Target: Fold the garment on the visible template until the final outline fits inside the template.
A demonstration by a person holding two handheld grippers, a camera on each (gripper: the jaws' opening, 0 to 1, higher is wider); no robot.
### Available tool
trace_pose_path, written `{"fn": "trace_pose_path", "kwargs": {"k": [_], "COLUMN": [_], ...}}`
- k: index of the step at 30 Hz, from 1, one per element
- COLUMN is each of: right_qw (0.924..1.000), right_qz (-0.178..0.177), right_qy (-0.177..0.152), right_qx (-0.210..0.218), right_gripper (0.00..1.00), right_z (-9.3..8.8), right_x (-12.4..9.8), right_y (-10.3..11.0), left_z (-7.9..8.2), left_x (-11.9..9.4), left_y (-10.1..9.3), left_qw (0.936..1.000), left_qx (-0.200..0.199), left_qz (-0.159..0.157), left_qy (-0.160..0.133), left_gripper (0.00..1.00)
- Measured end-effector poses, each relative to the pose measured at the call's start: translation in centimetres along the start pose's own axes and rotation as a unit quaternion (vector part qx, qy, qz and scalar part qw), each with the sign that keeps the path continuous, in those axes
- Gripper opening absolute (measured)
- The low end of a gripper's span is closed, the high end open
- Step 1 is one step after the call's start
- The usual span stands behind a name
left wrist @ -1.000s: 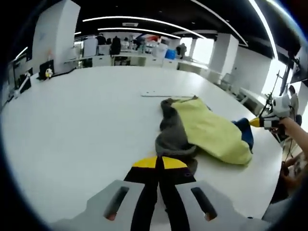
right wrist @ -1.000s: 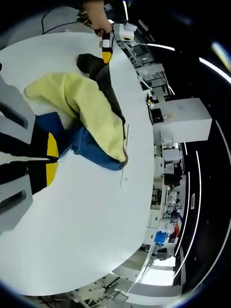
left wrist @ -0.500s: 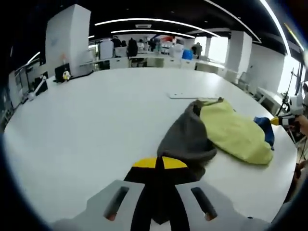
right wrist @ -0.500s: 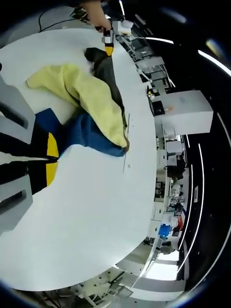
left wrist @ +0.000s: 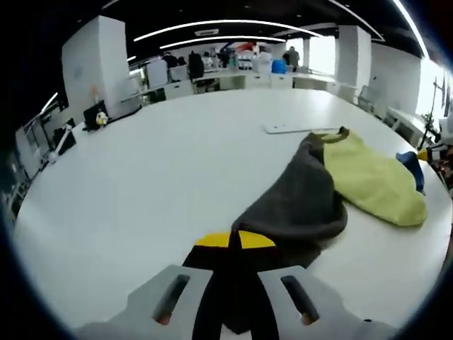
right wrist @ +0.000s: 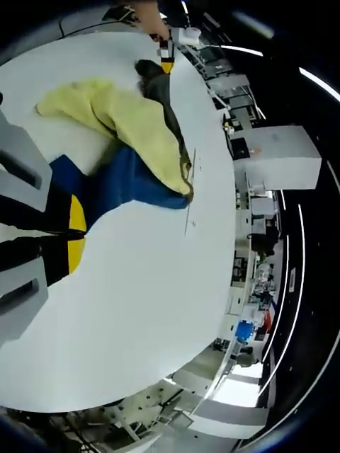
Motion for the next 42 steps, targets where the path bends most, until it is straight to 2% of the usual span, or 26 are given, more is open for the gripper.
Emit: {"fn": "trace_pose_path", "kwargs": {"k": [4, 11, 25, 27, 29, 30, 31, 32, 35, 42], "right_qw": [0.9998, 0.9993, 0.9991, 0.9992, 0.9992, 0.9992, 0.9991, 0.9991, 0.9992, 0.9993], "right_qz": [-0.011, -0.018, -0.017, -0.016, -0.015, -0.015, -0.015, -0.015, -0.013, -0.010], "right_qy": [0.016, 0.032, 0.038, 0.037, 0.038, 0.038, 0.039, 0.039, 0.039, 0.036], "right_qx": [0.003, 0.008, 0.002, 0.002, 0.001, 0.001, 0.001, 0.002, 0.004, 0.007], "right_gripper": [0.00, 0.00, 0.00, 0.00, 0.00, 0.00, 0.00, 0.00, 0.00, 0.00], "right_z": [-0.3, -0.7, -0.9, -0.9, -1.0, -1.0, -1.0, -1.0, -1.1, -1.1], "right_x": [0.2, 0.2, 0.3, 0.2, 0.0, 0.0, 0.0, 0.0, 0.0, -0.3], "right_y": [-0.9, -1.6, -1.1, -1.0, -0.9, -0.9, -0.9, -0.9, -0.8, -0.4], "left_z": [-0.1, -0.4, -0.3, 0.0, 0.6, 0.8, 1.1, 1.6, 2.4, 2.7], "left_x": [0.8, 2.3, 2.6, 2.3, 1.9, 1.7, 1.5, 1.4, 0.6, -0.2], "left_y": [0.7, 1.7, 1.7, 1.5, 0.9, 0.6, 0.0, -0.4, -1.8, -5.5], "left_qw": [0.9999, 0.9986, 0.9970, 0.9966, 0.9974, 0.9984, 0.9997, 0.9999, 0.9987, 0.9929], "left_qx": [-0.008, 0.022, 0.036, 0.047, 0.057, 0.045, 0.019, 0.011, 0.043, 0.089], "left_qz": [0.008, 0.030, 0.047, 0.051, 0.037, 0.028, 0.003, -0.011, -0.021, -0.075], "left_qy": [0.012, 0.039, 0.051, 0.044, 0.025, 0.023, 0.014, 0.000, -0.018, -0.023], "left_gripper": [0.00, 0.00, 0.00, 0.04, 0.10, 0.11, 0.12, 0.14, 0.19, 0.28]}}
Point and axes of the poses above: the point that each gripper's makers call its tool centre point, and the gripper's own axes: x roughly forward along the fingers, y roughly to its left, z roughly out of its top, the point moved 7 cm from there along -x, roughly backward along the fingers, and after that the axes turned 9 degrees about y, right-handed, at the moved point
